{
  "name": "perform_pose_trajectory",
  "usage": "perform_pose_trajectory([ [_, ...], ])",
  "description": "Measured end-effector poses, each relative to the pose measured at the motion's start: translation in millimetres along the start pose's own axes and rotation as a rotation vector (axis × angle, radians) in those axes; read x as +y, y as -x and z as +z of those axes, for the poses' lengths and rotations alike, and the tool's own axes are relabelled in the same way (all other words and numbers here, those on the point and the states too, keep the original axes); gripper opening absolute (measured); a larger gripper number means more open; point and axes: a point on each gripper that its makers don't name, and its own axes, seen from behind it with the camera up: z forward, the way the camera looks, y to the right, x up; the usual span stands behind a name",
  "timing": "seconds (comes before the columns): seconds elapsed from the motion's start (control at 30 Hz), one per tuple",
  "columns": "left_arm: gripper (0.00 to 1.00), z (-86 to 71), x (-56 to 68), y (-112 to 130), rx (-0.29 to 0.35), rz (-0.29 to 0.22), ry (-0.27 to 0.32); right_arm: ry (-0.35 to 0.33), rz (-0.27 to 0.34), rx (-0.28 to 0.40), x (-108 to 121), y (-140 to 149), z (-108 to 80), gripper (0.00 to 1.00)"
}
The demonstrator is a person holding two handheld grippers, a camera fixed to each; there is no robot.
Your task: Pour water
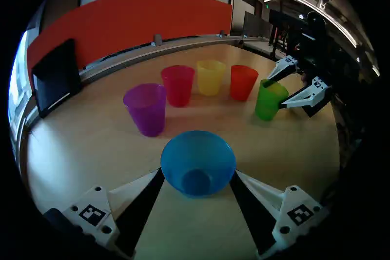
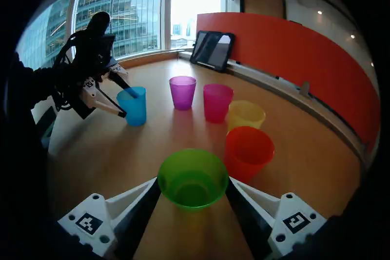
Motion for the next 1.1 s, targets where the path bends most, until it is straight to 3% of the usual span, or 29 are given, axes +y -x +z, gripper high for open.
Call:
perform_pose_trajectory([
  [0.1,0.96,-1.6,0.9,1,-0.001,-0.002,0.000,0.008,0.003,-0.003,1,2,-0.6,1.00],
  [0.37,0.96,-8.1,0.4,7,0.005,-0.019,-0.010,0.037,0.019,-0.006,3,10,-9.9,1.00],
  [0.8,0.96,-33.2,0.7,26,0.016,-0.048,-0.043,0.114,0.073,0.023,13,22,-41.1,1.00],
  [1.1,0.96,-52.9,1.6,27,0.083,-0.080,-0.096,0.191,0.129,0.087,23,20,-64.2,1.00],
])
